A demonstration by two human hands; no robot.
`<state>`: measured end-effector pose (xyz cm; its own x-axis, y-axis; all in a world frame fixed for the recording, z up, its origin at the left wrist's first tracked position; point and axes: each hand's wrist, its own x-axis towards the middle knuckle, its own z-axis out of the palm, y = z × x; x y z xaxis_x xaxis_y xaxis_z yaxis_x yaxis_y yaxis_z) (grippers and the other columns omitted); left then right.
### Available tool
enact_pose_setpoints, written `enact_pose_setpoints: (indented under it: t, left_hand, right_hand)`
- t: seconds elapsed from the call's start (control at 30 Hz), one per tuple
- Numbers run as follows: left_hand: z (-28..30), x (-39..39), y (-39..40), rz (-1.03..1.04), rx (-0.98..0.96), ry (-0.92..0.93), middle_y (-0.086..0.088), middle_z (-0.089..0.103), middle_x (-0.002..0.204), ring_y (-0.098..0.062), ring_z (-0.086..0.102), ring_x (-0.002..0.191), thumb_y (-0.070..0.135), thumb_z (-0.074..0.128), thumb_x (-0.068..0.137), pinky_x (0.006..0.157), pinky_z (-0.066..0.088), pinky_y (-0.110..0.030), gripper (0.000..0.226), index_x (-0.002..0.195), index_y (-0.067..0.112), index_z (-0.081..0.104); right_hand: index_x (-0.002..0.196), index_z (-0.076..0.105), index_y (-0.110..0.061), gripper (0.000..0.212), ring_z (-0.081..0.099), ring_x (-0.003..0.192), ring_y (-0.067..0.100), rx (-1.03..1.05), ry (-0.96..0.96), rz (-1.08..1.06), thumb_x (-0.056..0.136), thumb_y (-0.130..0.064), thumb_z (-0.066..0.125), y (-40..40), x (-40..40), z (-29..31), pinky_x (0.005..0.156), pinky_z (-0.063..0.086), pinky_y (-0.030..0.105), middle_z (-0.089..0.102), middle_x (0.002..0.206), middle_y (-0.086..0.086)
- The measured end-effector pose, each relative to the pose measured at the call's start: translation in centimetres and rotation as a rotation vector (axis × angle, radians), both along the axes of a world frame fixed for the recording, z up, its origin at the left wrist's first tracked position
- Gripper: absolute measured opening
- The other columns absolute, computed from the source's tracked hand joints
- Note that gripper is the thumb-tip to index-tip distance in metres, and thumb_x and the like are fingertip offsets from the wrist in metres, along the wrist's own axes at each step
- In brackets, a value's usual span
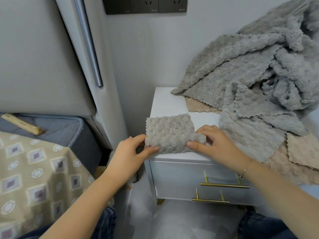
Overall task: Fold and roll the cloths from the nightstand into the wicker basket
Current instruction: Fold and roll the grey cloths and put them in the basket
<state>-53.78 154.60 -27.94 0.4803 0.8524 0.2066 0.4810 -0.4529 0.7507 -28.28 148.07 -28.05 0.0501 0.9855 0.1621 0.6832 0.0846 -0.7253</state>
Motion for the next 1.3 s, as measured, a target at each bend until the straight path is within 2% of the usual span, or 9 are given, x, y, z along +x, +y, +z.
enact_pose_setpoints:
  t: [0.17, 0.33, 0.5, 0.67, 0.8, 0.87, 1.0, 1.13, 1.3]
  left_hand:
    - [-0.5, 0.1, 0.8, 0.051, -0.154, -0.037, -0.011, 0.069, 0.088, -0.029, 0.064, 0.088, 0.068, 0.057, 0.08, 0.085, 0.051, -0.048, 0.066, 0.09, 0.003, 0.066]
    - [-0.4, 1.3, 0.9, 0.203, -0.165, -0.032, -0.015, 0.055, 0.082, -0.018, 0.051, 0.071, 0.052, 0.062, 0.085, 0.068, 0.042, -0.02, 0.061, 0.073, -0.008, 0.061]
    - [-0.8, 2.1, 1.3, 0.326, -0.209, -0.089, -0.031, 0.054, 0.076, -0.026, 0.045, 0.065, 0.051, 0.068, 0.082, 0.064, 0.038, -0.027, 0.072, 0.054, -0.011, 0.044]
    - [-1.6, 1.9, 1.6, 0.404, -0.03, 0.006, -0.005, 0.055, 0.073, -0.019, 0.052, 0.068, 0.058, 0.071, 0.074, 0.065, 0.046, -0.033, 0.051, 0.061, 0.01, 0.06]
    - [-1.0, 1.7, 1.7, 0.245, 0.237, 0.018, 0.01, 0.046, 0.109, -0.008, 0.05, 0.099, 0.037, 0.073, 0.081, 0.087, 0.042, -0.026, 0.033, 0.106, 0.024, 0.057]
    - [-0.7, 1.8, 2.0, 0.153, 0.347, 0.088, 0.009, 0.048, 0.116, -0.01, 0.049, 0.106, 0.029, 0.069, 0.086, 0.09, 0.045, -0.035, 0.021, 0.105, 0.024, 0.063]
    - [-0.8, 1.6, 2.2, 0.031, 0.351, 0.115, 0.012, 0.056, 0.114, -0.006, 0.055, 0.099, 0.034, 0.053, 0.095, 0.083, 0.05, -0.038, 0.023, 0.108, 0.022, 0.067]
    - [-1.0, 0.7, 2.2, -0.105, 0.34, 0.188, 0.012, 0.059, 0.125, -0.004, 0.053, 0.113, 0.06, 0.046, 0.089, 0.1, 0.044, -0.028, 0.055, 0.124, 0.02, 0.062]
    - [-1.5, -0.6, 1.6, -0.216, 0.374, 0.287, 0.011, 0.054, 0.131, -0.004, 0.048, 0.119, 0.068, 0.064, 0.072, 0.103, 0.034, -0.022, 0.077, 0.133, 0.023, 0.054]
  right_hand:
    - [0.05, 0.041, -0.018, 0.053, 0.04, 0.08, 0.016, 0.01, 0.019, -0.16, 0.065, -0.065, 0.059, 1.1, -0.4, 0.0, 0.073, 0.03, 0.026, 0.042, 0.071, -0.005]
    - [0.042, 0.038, -0.015, 0.069, 0.045, 0.078, 0.022, 0.008, -0.099, -0.26, 0.058, -0.081, 0.048, 2.2, -0.6, -0.2, 0.077, 0.037, 0.037, 0.04, 0.064, -0.004]
    - [0.042, 0.04, -0.014, 0.073, 0.043, 0.079, 0.02, 0.005, -0.209, -0.324, 0.06, -0.085, 0.04, 2.5, -0.8, -0.2, 0.075, 0.034, 0.035, 0.044, 0.066, -0.002]
    - [0.077, 0.056, -0.018, 0.059, 0.044, 0.09, 0.016, 0.131, -0.319, -0.335, 0.071, -0.076, 0.051, 2.5, -0.7, -0.4, 0.08, 0.038, 0.032, 0.052, 0.086, -0.005]
    - [0.102, 0.066, -0.014, 0.025, 0.047, 0.104, 0.014, 0.375, -0.315, -0.042, 0.086, -0.034, 0.068, 2.7, -0.7, -0.3, 0.089, 0.038, 0.027, 0.057, 0.107, -0.002]
    - [0.103, 0.071, -0.012, 0.017, 0.051, 0.103, 0.018, 0.447, -0.393, 0.038, 0.088, -0.019, 0.068, 2.9, -0.6, -0.5, 0.089, 0.043, 0.032, 0.062, 0.108, 0.0]
    - [0.117, 0.068, -0.015, 0.038, 0.056, 0.108, 0.015, 0.314, -0.409, 0.106, 0.094, -0.038, 0.049, 2.6, -0.3, -0.7, 0.093, 0.048, 0.039, 0.066, 0.117, -0.005]
    - [0.134, 0.055, -0.024, 0.072, 0.042, 0.124, 0.001, 0.117, -0.363, 0.154, 0.079, -0.07, 0.052, 1.6, 0.2, -0.2, 0.107, 0.03, 0.021, 0.052, 0.133, -0.015]
    - [0.133, 0.053, -0.028, 0.074, 0.038, 0.123, -0.002, 0.083, -0.301, 0.177, 0.07, -0.064, 0.065, 0.6, 0.3, -0.2, 0.104, 0.024, 0.008, 0.049, 0.132, -0.017]
